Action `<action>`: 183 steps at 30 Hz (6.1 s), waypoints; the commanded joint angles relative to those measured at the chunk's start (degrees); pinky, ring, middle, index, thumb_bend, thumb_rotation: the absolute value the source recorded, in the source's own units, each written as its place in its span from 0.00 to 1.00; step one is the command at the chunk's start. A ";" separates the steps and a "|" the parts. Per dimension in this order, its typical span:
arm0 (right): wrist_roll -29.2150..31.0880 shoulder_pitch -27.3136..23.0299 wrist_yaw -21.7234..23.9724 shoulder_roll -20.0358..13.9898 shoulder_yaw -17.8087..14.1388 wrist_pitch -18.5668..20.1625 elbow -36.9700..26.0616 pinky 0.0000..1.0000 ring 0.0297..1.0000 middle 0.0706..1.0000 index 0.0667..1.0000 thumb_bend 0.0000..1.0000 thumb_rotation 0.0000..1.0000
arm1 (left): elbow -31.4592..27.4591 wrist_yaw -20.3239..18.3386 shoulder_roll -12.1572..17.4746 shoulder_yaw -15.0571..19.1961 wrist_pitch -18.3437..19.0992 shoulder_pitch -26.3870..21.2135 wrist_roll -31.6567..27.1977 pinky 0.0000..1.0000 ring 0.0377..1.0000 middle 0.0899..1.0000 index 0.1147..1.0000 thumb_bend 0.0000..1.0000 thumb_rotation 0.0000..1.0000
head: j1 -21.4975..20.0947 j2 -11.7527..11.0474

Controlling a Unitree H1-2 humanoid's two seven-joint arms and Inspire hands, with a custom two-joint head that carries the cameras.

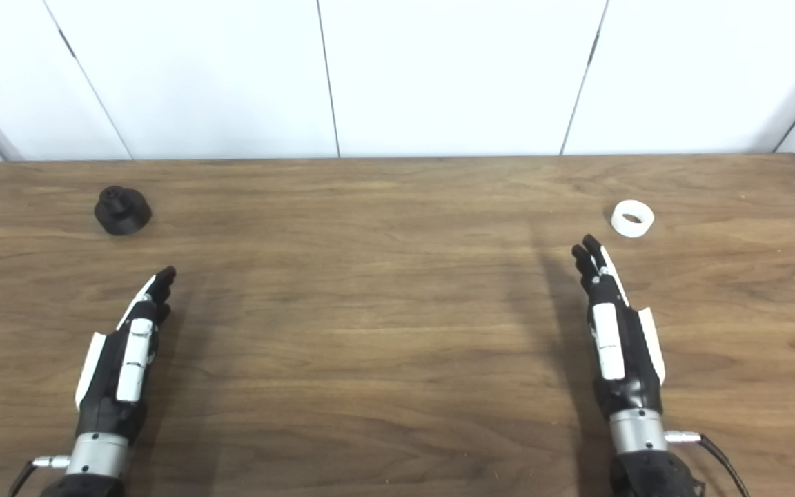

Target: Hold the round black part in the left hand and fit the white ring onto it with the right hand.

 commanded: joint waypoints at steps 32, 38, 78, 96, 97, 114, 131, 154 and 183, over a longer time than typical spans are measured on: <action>1.63 1.29 1.60 -2.85 -0.86 -5.40 6.87 1.00 0.97 0.94 0.95 0.59 1.00 | 0.65 2.30 -1.61 -2.48 -0.52 0.91 3.07 1.00 1.00 0.96 0.91 0.46 0.91 | 13.02 -7.08; 4.74 0.89 3.44 -3.78 -1.33 -7.16 9.72 1.00 0.99 0.94 0.96 0.57 1.00 | 1.59 3.51 -2.07 -3.57 -1.11 0.95 4.73 1.00 0.99 0.96 0.92 0.46 0.91 | 14.58 -9.05; 3.58 -0.94 3.11 -4.55 -1.33 -11.71 15.50 0.96 0.94 0.90 0.93 0.67 1.00 | -7.09 12.18 2.16 0.48 14.34 -9.00 29.59 0.95 0.94 0.90 0.85 0.95 0.20 | 12.17 -8.09; 1.81 -0.66 2.69 -4.56 -1.54 -12.74 15.87 1.00 0.94 0.90 0.93 0.66 1.00 | 0.07 11.93 9.09 4.65 23.12 -19.51 32.82 1.00 0.98 0.91 0.82 0.88 0.29 | 12.35 -7.74; 1.65 -0.63 2.56 -4.50 -1.53 -12.64 15.72 1.00 0.93 0.90 0.93 0.66 1.00 | 1.16 11.65 9.79 4.66 24.02 -20.49 32.81 1.00 0.99 0.92 0.83 0.88 0.32 | 12.35 -7.74; 0.99 -0.52 2.33 -4.44 -1.46 -12.28 15.47 1.00 0.92 0.90 0.93 0.68 1.00 | 19.96 12.18 15.89 -0.42 29.20 -32.18 33.62 1.00 1.00 0.96 0.84 0.93 0.39 | 12.28 -7.27; 1.24 -0.43 1.69 -3.89 -1.35 -11.47 14.33 1.00 0.91 0.87 0.92 0.67 1.00 | 33.42 12.83 18.89 -4.62 27.79 -38.63 31.85 1.00 1.00 0.95 0.83 0.95 0.40 | 11.57 -7.46; 1.57 0.47 2.16 -4.14 -1.23 -11.14 13.19 1.00 0.91 0.89 0.93 0.65 1.00 | 41.01 11.75 20.47 -6.96 27.20 -43.19 28.30 1.00 0.99 0.92 0.80 0.96 0.38 | 10.89 -6.70; -0.73 0.53 1.07 -3.21 -1.04 -10.02 11.84 1.00 0.89 0.87 0.92 0.63 1.00 | 41.17 11.17 21.30 -8.27 27.45 -42.98 26.52 1.00 0.97 0.90 0.75 0.93 0.33 | 10.43 -6.28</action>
